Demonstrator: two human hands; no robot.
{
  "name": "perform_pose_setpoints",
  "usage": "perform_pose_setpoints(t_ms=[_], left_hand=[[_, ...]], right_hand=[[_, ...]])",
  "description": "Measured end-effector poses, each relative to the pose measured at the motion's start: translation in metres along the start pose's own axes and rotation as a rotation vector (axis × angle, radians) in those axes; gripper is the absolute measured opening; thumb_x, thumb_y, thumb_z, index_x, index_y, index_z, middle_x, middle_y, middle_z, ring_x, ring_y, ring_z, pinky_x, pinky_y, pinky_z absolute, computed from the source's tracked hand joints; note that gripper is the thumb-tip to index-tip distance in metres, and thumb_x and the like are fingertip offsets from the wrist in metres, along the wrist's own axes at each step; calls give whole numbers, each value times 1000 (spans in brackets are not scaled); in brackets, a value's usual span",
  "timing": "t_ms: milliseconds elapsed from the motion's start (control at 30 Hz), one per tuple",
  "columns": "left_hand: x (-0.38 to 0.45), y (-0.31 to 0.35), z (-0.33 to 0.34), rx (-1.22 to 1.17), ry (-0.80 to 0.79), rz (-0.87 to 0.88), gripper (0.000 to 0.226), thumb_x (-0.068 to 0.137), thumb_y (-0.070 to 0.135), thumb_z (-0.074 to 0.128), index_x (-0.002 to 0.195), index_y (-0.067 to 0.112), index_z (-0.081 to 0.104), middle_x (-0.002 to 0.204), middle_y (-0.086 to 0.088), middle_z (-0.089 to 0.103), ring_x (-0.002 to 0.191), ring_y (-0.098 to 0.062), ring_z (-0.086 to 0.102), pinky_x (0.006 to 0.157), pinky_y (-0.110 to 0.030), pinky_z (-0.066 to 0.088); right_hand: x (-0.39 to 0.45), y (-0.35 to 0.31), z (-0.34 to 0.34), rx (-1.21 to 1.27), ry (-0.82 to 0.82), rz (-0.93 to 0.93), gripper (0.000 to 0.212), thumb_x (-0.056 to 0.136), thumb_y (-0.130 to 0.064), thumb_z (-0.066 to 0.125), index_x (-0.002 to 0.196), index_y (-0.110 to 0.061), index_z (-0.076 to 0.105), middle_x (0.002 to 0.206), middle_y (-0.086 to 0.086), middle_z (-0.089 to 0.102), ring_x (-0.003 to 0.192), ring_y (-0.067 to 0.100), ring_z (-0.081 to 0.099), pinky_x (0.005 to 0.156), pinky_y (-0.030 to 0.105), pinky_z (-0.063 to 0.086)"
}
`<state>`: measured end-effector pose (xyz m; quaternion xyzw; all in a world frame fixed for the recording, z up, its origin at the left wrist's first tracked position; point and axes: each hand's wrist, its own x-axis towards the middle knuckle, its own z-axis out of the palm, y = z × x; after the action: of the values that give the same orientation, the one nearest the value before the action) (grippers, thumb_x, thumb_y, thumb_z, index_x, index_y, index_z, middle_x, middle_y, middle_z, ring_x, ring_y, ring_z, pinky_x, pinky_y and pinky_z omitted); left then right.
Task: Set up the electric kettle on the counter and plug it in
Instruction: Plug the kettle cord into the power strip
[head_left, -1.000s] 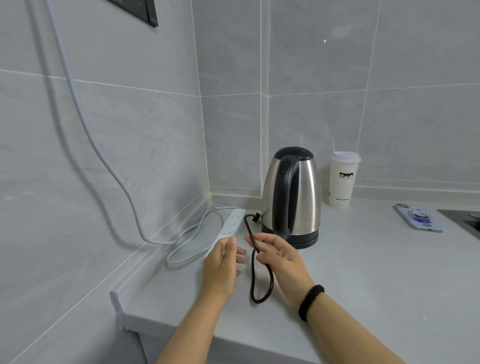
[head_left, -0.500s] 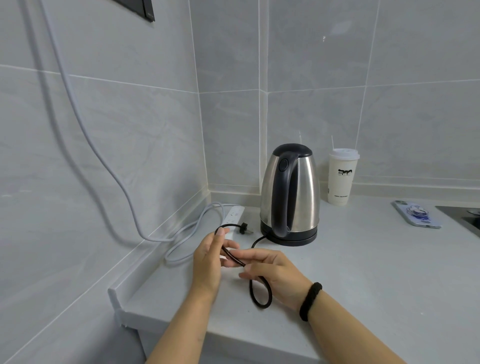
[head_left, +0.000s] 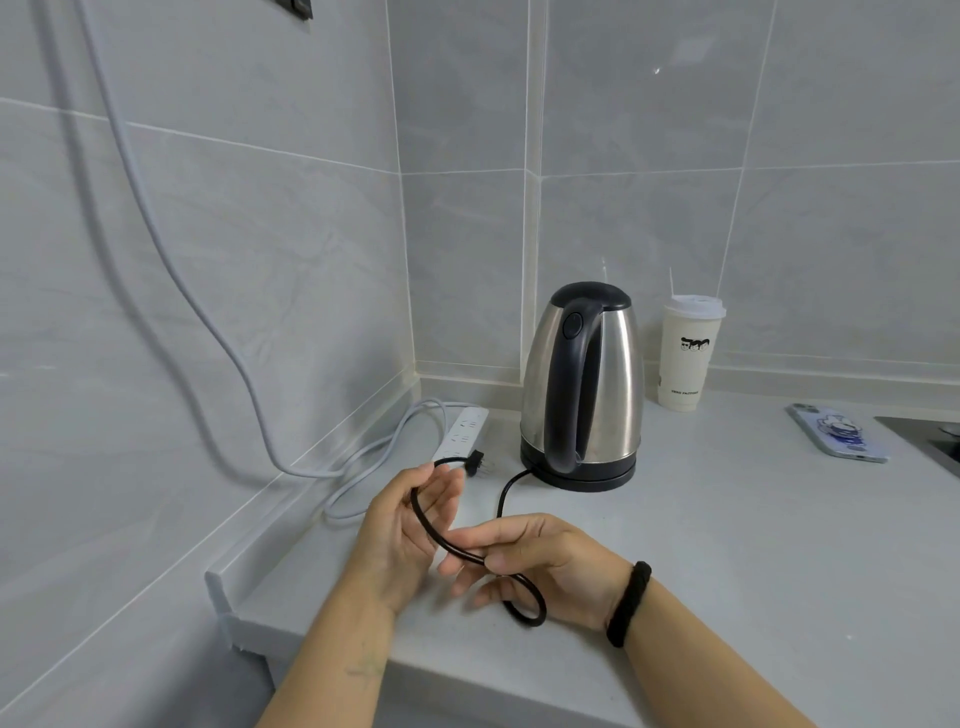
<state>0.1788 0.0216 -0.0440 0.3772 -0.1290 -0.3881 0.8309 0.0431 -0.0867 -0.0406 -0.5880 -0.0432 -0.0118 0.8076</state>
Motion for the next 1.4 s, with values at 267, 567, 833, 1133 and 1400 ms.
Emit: perform_pose_setpoints(t_ms=[267, 567, 833, 1133, 1400], left_hand=[[14, 8, -8, -234, -133, -253, 113, 33, 2, 97, 133, -10, 46, 78, -18, 73, 65, -20, 74, 48, -26, 58], [15, 11, -10, -255, -128, -298, 104, 32, -1, 96, 126, -7, 52, 57, -5, 64, 36, -6, 59, 32, -14, 44], [10, 6, -4, 26, -159, -260, 41, 74, 7, 61, 115, 7, 65, 47, 3, 45, 25, -1, 30, 26, -10, 18], [7, -1, -5, 281, -309, -322, 37, 81, -1, 54, 113, 6, 71, 47, 1, 41, 27, -1, 26, 29, -12, 19], [7, -1, -5, 401, -378, -366, 39, 82, 0, 52, 117, 6, 68, 47, 3, 38, 29, 0, 25, 31, -12, 21]], right_hand=[[0, 0, -5, -50, -228, 57, 38, 79, 1, 58, 116, -2, 66, 107, 16, 69, 97, 29, 66, 96, 45, 42], [-4, -3, -4, -160, -189, 49, 34, 83, -4, 56, 115, -9, 67, 99, 13, 72, 96, 26, 67, 97, 43, 44], [-2, -17, -22, -150, 626, -68, 29, 91, -34, 57, 74, -11, 60, 71, 10, 58, 73, 25, 63, 69, 34, 47], [-3, -18, -20, -68, 695, -208, 52, 75, -56, 60, 107, -16, 62, 88, 9, 67, 80, 24, 65, 72, 36, 49], [1, -13, -19, -317, 804, -201, 24, 89, -35, 60, 109, -25, 69, 81, -5, 67, 79, 13, 64, 76, 31, 54]])
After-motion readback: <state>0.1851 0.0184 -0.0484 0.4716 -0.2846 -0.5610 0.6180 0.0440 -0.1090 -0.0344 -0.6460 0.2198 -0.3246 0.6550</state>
